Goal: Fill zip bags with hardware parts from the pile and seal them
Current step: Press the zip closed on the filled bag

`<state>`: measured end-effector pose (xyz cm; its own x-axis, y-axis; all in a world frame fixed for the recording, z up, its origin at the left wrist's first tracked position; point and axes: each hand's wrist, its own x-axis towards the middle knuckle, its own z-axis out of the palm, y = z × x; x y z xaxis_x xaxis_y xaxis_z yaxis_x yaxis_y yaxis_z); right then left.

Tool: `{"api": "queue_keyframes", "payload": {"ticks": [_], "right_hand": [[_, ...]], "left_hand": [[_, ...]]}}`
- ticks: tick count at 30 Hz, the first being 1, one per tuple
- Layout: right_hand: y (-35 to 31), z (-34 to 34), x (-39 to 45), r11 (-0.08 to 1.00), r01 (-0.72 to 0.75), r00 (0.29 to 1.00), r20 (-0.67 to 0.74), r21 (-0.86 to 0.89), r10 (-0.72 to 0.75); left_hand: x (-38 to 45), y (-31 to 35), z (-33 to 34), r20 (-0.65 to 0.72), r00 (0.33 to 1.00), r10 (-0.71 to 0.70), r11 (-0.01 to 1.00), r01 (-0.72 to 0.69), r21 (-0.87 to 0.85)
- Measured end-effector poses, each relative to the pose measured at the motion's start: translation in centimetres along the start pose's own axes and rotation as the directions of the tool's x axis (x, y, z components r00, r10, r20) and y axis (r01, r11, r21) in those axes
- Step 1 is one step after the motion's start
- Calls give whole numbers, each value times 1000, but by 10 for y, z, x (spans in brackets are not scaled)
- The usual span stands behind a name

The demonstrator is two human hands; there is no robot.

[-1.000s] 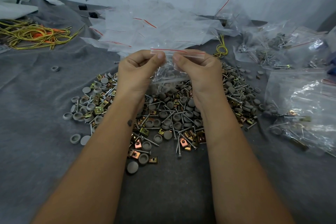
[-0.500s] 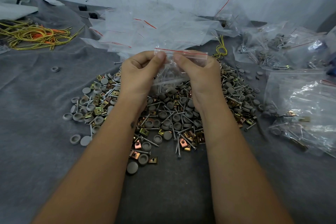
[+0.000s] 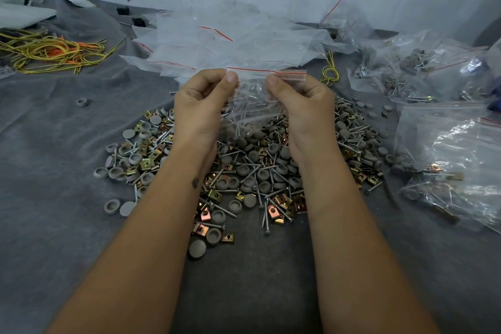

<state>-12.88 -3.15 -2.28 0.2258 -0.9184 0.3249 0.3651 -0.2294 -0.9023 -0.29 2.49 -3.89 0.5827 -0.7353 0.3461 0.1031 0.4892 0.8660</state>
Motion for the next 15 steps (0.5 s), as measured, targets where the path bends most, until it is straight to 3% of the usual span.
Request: {"api": "queue_keyframes", "payload": {"ticks": [15], "right_hand": [[-1,1,-1,999,-27,999,39,28,26]], "left_hand": [[-2,1,7,27,999,-17,998,16,53]]}}
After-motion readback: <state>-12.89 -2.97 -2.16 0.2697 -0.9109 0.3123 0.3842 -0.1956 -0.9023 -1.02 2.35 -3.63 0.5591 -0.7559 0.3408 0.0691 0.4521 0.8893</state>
